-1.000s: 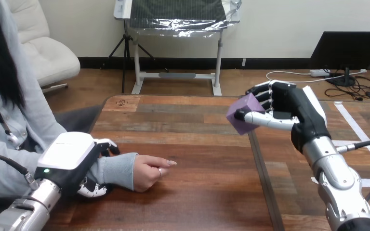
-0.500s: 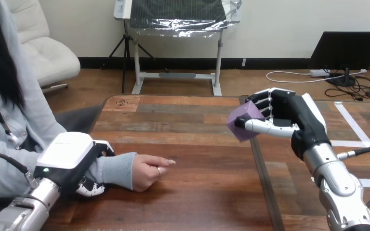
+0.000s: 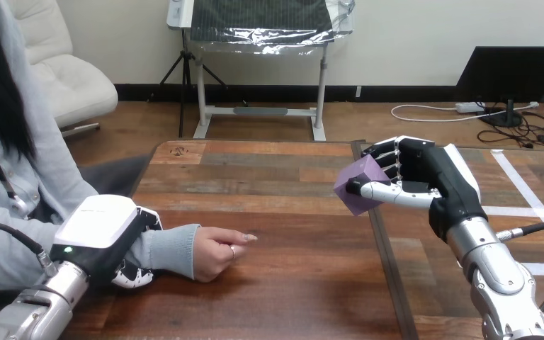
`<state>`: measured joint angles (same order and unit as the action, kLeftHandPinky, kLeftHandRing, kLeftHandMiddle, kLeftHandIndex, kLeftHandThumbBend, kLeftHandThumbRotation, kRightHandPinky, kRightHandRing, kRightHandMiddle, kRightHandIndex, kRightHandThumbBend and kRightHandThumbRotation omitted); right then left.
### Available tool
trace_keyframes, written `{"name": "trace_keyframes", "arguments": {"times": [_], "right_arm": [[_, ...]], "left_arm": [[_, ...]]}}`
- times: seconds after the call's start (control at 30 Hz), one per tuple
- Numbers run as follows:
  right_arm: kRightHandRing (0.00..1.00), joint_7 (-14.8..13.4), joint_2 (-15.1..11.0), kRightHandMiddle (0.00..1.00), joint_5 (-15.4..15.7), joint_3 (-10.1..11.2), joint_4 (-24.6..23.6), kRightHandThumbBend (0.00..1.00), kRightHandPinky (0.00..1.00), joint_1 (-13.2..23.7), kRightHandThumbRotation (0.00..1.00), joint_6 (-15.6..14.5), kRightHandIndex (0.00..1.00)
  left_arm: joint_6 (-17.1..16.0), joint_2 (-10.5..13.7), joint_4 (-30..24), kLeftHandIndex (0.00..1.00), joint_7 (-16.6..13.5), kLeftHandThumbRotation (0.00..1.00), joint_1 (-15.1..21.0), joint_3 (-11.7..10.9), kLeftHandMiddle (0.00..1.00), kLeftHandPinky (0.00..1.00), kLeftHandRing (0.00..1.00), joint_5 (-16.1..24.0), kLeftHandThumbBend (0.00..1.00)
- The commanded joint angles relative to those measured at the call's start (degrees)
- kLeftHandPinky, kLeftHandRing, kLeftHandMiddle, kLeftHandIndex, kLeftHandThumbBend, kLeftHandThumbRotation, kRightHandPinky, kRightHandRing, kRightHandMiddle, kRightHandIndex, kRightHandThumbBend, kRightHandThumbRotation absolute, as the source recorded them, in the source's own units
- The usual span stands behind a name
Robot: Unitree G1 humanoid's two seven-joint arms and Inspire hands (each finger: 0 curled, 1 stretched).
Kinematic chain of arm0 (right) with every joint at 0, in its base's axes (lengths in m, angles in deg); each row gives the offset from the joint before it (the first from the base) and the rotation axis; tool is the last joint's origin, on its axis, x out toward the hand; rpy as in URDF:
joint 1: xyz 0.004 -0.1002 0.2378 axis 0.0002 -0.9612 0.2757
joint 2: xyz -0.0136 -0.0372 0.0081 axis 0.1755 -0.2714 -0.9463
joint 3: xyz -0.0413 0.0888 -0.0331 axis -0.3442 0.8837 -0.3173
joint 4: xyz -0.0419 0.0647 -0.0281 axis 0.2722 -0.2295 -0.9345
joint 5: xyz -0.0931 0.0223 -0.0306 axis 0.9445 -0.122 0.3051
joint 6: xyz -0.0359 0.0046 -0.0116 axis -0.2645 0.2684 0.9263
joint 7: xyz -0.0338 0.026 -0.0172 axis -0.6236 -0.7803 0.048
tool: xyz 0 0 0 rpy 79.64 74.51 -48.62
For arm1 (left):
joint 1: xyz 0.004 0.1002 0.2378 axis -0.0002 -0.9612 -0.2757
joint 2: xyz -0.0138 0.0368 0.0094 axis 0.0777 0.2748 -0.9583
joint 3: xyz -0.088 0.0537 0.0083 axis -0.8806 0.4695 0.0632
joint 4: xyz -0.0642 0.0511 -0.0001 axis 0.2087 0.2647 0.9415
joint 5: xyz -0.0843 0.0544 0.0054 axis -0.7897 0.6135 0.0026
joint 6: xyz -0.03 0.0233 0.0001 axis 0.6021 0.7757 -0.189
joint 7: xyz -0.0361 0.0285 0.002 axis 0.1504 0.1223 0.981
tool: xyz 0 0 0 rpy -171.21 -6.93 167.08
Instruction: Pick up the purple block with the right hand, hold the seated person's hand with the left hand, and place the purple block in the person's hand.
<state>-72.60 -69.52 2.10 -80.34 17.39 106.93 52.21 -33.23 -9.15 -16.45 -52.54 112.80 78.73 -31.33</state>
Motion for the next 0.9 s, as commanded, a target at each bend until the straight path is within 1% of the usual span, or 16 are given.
{"name": "trace_keyframes", "arguments": {"times": [0.0, 0.27, 0.63, 0.73, 0.87], "right_arm": [[0.43, 0.5, -0.2, 0.5, -1.5, 1.4, -3.4, 0.77, 0.38, 2.3, 0.0, 2.1, 0.5], [0.43, 1.6, 0.2, 0.5, -2.5, 1.7, -3.0, 0.77, 0.38, 2.4, 0.0, 2.1, 0.5], [0.43, 2.3, 0.3, 0.5, -2.4, 1.4, -2.2, 0.76, 0.38, 2.7, 0.0, 2.7, 0.51], [0.43, 2.5, 0.5, 0.49, -2.5, 1.4, -2.0, 0.76, 0.38, 2.8, 0.0, 2.7, 0.51], [0.43, 2.9, 0.6, 0.49, -2.4, 1.3, -1.4, 0.77, 0.38, 3.0, 0.0, 3.4, 0.51]], "left_arm": [[0.8, -0.8, 1.8, 0.5, 0.4, 0.0, 2.1, 1.2, 0.48, 0.42, 0.44, -0.9, 0.87], [0.4, -1.0, 1.5, 0.48, 0.7, 0.0, 1.8, 0.9, 0.46, 0.4, 0.42, -1.5, 0.86], [-0.7, -1.0, -0.1, 0.44, 0.9, 0.0, 1.1, 0.5, 0.43, 0.37, 0.39, -3.0, 0.86], [-1.0, -1.0, -0.6, 0.43, 0.8, 0.0, 1.0, 0.6, 0.42, 0.37, 0.38, -3.2, 0.86], [-2.3, -0.9, -1.1, 0.42, -0.3, 0.0, 0.8, 0.5, 0.41, 0.35, 0.37, -3.6, 0.87]]}}
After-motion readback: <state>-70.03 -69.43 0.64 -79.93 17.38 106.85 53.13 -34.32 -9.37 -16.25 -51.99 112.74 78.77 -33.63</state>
